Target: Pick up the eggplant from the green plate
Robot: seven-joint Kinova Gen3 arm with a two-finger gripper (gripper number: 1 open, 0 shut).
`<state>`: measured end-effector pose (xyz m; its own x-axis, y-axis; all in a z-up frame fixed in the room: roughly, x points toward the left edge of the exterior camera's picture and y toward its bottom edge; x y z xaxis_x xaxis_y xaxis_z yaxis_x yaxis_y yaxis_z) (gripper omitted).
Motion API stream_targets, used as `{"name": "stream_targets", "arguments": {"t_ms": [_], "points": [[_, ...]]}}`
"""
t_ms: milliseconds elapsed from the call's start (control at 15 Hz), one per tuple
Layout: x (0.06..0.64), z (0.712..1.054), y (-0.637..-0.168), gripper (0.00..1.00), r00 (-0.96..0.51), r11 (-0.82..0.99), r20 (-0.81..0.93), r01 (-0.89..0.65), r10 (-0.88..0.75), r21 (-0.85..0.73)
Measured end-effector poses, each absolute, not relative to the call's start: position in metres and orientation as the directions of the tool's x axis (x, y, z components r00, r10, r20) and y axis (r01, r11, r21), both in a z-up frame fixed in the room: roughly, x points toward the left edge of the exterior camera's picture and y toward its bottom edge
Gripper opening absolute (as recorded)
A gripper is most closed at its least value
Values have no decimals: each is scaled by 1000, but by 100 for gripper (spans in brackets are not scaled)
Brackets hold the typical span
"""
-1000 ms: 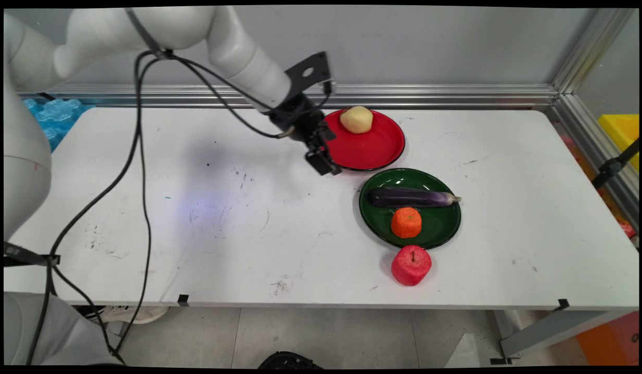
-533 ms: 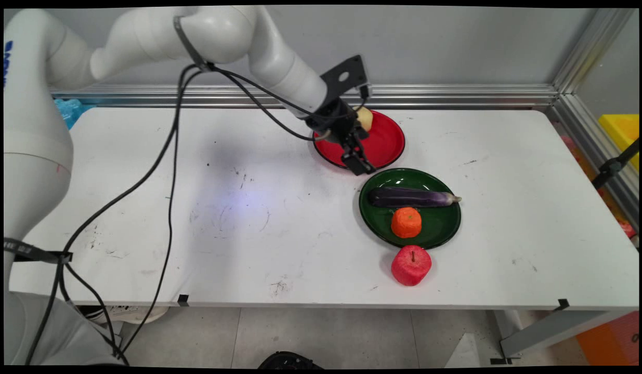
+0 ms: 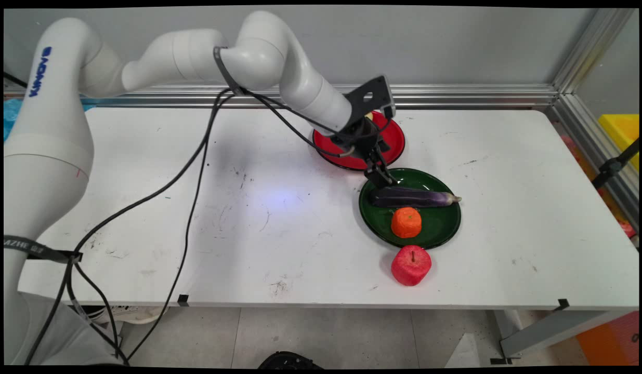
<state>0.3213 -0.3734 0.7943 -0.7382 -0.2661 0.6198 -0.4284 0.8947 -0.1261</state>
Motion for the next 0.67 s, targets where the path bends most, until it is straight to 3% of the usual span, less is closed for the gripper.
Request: {"name": "stream_targets", "arguments": {"t_ms": [667], "points": [[301, 750, -380, 100, -741, 908, 622, -405, -253, -113]]}}
